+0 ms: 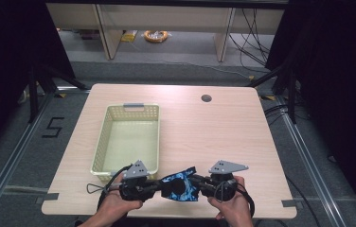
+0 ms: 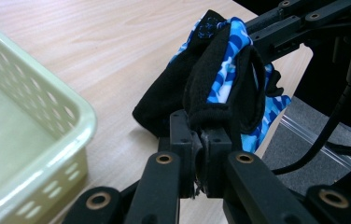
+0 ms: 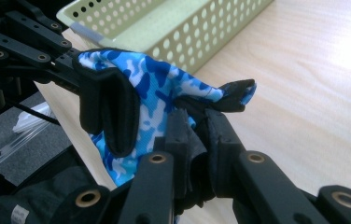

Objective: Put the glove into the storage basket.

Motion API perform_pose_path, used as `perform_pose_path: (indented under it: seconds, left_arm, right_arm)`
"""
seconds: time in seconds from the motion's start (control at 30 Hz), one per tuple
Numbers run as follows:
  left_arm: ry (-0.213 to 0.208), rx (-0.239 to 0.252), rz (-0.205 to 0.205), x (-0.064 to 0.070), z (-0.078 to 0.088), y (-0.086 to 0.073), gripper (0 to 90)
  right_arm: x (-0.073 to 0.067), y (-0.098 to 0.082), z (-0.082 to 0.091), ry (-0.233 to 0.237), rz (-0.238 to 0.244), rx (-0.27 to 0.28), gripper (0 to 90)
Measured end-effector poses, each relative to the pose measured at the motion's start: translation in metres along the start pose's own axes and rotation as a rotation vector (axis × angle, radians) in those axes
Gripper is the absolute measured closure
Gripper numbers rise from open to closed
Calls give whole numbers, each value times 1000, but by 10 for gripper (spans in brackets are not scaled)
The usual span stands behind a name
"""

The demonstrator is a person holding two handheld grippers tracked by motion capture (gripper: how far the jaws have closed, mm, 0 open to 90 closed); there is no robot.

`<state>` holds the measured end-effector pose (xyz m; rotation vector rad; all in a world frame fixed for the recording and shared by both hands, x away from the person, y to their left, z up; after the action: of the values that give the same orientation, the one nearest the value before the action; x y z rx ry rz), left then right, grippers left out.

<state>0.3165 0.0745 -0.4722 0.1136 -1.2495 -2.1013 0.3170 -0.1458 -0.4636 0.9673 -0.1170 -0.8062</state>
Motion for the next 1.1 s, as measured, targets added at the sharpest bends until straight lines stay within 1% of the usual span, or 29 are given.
perform_pose_path:
  seconds: [0.03, 0.07, 0.1, 0.13, 0.2, 0.23, 0.27, 0.3, 0.37, 0.4, 0.43, 0.47, 0.5, 0.53, 0.57, 0.6, 0.63, 0.67, 0.7, 0.73, 0.77, 0.8, 0.83, 0.87, 0.9, 0.93, 0.97, 1.0, 1.1]
  left_arm:
    - [-1, 2, 12, 0, 1, 2, 857]
    - [3, 11, 1, -1, 2, 4, 857]
    - [12, 12, 0, -2, 4, 5, 857]
    - [9, 15, 0, -3, 5, 8, 856]
    - [14, 27, 8, -5, 8, 12, 856]
    - [6, 33, 5, -5, 9, 14, 856]
    - [14, 41, 2, -6, 10, 16, 855]
    - [15, 42, 6, -7, 12, 18, 855]
    - [20, 50, -2, -8, 13, 20, 854]
    - [19, 62, 5, -9, 13, 22, 854]
    - [35, 55, 15, -10, 15, 25, 853]
    - [33, 64, 15, -11, 16, 27, 853]
    - [30, 63, 8, -13, 17, 30, 853]
    - [25, 69, 6, -14, 19, 32, 853]
    - [37, 68, 5, -16, 21, 34, 854]
    - [40, 69, 13, -16, 22, 36, 854]
    - [40, 74, 7, -18, 24, 38, 853]
    - [44, 74, 5, -18, 26, 40, 854]
    - [42, 78, 4, -20, 28, 42, 854]
    - [45, 79, 3, -21, 30, 44, 854]
    - [58, 77, 10, -22, 32, 46, 854]
    - [61, 77, 3, -25, 35, 48, 854]
    - [60, 79, 7, -27, 37, 50, 853]
    - [64, 85, 16, -29, 40, 51, 853]
    - [76, 76, 16, -32, 43, 53, 853]
    - [80, 84, 15, -35, 46, 54, 853]
    - [86, 91, 20, -37, 49, 55, 853]
    - [88, 90, 18, -40, 53, 56, 852]
    - [117, 90, 27, -48, 64, 59, 852]
  right_arm:
    - [-2, 2, -1, 12, -11, 7, 811]
    - [-1, 6, 0, 7, 18, 12, 811]
    - [-2, 9, 1, 1, 12, 10, 811]
    - [-3, 12, 2, 8, 10, 23, 812]
    - [-6, 19, 4, 7, 11, 24, 812]
    - [-4, 24, 5, 2, 61, 31, 812]
    - [-6, 28, 7, 3, 43, 29, 812]
    - [-6, 32, 10, -12, 49, 29, 813]
    - [-8, 36, 11, -8, 47, 28, 813]
    - [-8, 40, 12, -9, 58, 37, 813]
    - [-9, 46, 15, 1, 70, 27, 813]
    - [-10, 49, 15, 0, 64, 28, 813]
    - [-8, 54, 14, 11, 106, 37, 813]
    - [-9, 56, 15, -2, 79, 36, 814]
    - [-8, 61, 16, -13, 104, 44, 814]
    - [-10, 63, 17, -7, 80, 33, 814]
    - [-9, 67, 17, -9, 92, 36, 814]
    - [-12, 70, 16, -2, 72, 39, 814]
    - [-10, 74, 16, -9, 100, 45, 814]
    - [-10, 78, 15, -1, 111, 52, 814]
    - [-11, 82, 15, -4, 98, 45, 814]
    - [-11, 86, 14, -3, 116, 40, 814]
    - [-12, 90, 12, 0, 113, 42, 814]
    - [-12, 94, 11, -7, 135, 42, 814]
    - [-15, 97, 9, 9, 107, 35, 814]
    - [-17, 102, 8, 13, 100, 32, 814]
    - [-16, 107, 5, 12, 141, 40, 814]
    - [-20, 111, 3, 20, 113, 31, 814]
    - [-24, 126, -5, 21, 143, 30, 814]
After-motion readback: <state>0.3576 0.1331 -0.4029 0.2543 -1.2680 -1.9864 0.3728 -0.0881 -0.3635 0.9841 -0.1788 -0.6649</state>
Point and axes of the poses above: each handheld gripper's, and its own axes: z roughly backward along the jaws, y roughly out of its top, x roughly to its right, the point moved 4 cm from there along -z, roughly forward along the jaws, and after that the axes turned 1 degree about y, right-handed, at the moved point
